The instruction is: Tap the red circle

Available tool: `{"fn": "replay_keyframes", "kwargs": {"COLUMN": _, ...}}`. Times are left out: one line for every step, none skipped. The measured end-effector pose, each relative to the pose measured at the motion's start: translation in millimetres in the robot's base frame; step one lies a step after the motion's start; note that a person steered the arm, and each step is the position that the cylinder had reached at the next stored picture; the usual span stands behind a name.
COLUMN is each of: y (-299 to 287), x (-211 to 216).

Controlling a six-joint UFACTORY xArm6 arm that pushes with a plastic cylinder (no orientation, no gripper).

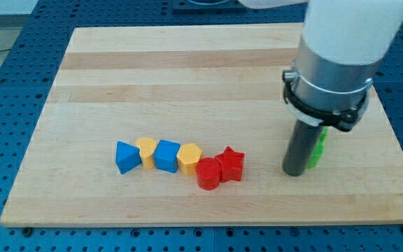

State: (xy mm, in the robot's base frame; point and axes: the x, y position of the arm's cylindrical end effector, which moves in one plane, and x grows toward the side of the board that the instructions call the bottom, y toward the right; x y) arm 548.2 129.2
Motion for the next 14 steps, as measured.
{"fn": "replay_keyframes", "kwargs": {"y": 21.3, "x": -0.6}}
{"fn": "replay_keyframes", "kwargs": {"y": 29.8, "x": -2.3}}
{"fn": "replay_keyframes", "kwargs": {"y": 29.8, "x": 3.6}}
{"fn": "replay_keyframes", "kwargs": {"y": 19.8, "x": 23.0}}
{"fn": "replay_keyframes", "kwargs": {"y": -12.1, "x": 45.5}}
{"fn": "replay_keyframes", "kwargs": {"y": -67.6, "x": 56.9}}
{"fn": "replay_keyframes", "kwargs": {"y": -115.4, "x": 60.4}}
{"fn": "replay_keyframes", "kwargs": {"y": -155.5, "x": 60.3}}
{"fn": "replay_keyframes", "kwargs": {"y": -183.2, "x": 58.9}}
{"fn": "replay_keyframes", "kwargs": {"y": -183.4, "x": 46.8}}
{"fn": "replay_keyframes", "kwargs": {"y": -182.6, "x": 39.6}}
{"fn": "replay_keyframes", "kwargs": {"y": -154.0, "x": 38.4}}
{"fn": "replay_keyframes", "kwargs": {"y": -142.1, "x": 38.4}}
{"fn": "replay_keyframes", "kwargs": {"y": -142.1, "x": 37.2}}
